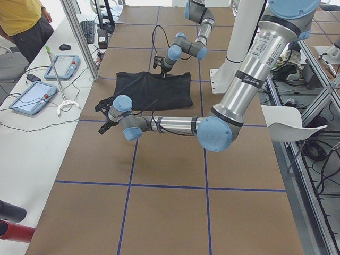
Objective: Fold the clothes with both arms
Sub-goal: 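Move the right gripper to the shirt's near corner while the left gripper lowers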
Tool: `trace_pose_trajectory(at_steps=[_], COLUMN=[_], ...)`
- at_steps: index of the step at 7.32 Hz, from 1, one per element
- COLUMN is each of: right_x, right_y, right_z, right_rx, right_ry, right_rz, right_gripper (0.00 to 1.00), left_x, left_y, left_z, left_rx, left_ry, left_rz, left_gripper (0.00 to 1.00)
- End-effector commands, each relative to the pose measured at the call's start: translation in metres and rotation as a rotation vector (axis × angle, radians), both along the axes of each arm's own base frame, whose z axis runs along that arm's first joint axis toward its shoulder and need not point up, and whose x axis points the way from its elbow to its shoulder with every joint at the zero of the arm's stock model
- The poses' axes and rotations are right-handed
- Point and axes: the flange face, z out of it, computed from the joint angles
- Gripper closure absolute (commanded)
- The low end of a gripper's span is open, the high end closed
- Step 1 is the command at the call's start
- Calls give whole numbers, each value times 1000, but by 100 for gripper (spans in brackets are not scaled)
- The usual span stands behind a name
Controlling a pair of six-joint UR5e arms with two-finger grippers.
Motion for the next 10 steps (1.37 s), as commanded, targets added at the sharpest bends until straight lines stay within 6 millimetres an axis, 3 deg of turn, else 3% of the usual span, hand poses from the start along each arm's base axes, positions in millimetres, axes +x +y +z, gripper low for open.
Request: trace_pose_trajectory(at_steps=[1,2,3,5,7,8,10], right_x=[0,3,18,51,75,82,111], right_y=[-1,-2,-6,11,44,53,58], right_z=[0,-2,-11,35,76,90,42], right_rx=[7,9,20,24,51,45,72], right_ry=[6,2,-28,-26,-14,-19,-136], right_rz=[-1,2,14,12,-4,3,23], right_gripper=[100,100,100,100,97,1,0], left_x=[0,1,1,1,1,2,6], left_y=[0,0,0,0,0,1,9], left_z=[1,0,-2,-4,-6,-12,-53], left_rx=[0,0,2,-7,-22,-14,-106], left_ry=[0,2,4,15,30,39,192], left_rz=[-1,0,0,-9,-21,-20,-70], left_gripper=[0,0,0,0,0,0,0])
